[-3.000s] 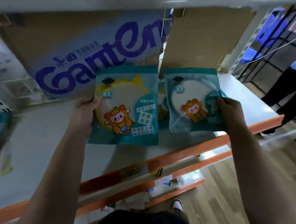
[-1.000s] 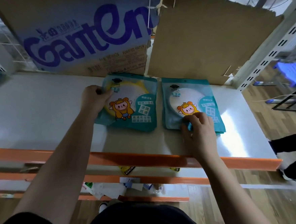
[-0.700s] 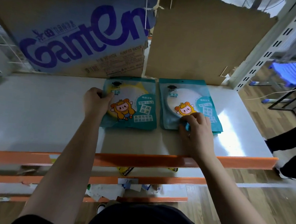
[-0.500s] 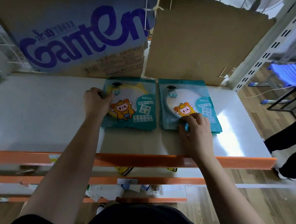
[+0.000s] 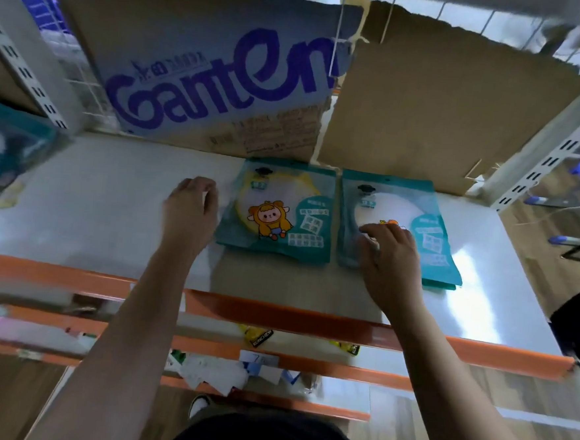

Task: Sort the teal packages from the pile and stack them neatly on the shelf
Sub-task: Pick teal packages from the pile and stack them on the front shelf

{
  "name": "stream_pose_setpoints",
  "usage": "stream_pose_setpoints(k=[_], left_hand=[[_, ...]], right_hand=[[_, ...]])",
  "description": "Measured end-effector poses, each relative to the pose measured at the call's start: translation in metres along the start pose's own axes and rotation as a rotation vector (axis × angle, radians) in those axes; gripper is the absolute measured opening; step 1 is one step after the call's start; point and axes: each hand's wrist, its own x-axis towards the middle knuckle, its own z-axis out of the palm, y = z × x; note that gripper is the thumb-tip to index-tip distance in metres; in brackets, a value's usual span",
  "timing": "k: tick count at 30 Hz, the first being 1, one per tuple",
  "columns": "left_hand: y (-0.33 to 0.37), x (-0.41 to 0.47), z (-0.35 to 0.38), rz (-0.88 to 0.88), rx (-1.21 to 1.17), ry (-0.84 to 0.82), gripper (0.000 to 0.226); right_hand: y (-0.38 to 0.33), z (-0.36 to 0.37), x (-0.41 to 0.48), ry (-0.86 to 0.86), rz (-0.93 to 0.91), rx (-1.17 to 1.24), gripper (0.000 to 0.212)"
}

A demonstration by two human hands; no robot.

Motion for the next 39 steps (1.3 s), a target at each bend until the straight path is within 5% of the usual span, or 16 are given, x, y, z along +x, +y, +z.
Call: stream_pose_setpoints(k=[10,39], left_hand=[[-0.071,-0.019,-0.089,-0.027,0.154,0.084,0.029],[-0.456,0.032,-0.370,-0.112,0.291,0.178,0.035]], right_hand=[[-0.123,0.054,0.023,-0.133,-0.187,0.152,0.022],[-0.592,0.317,0.058,-0.131,-0.381,0.390,0.019]])
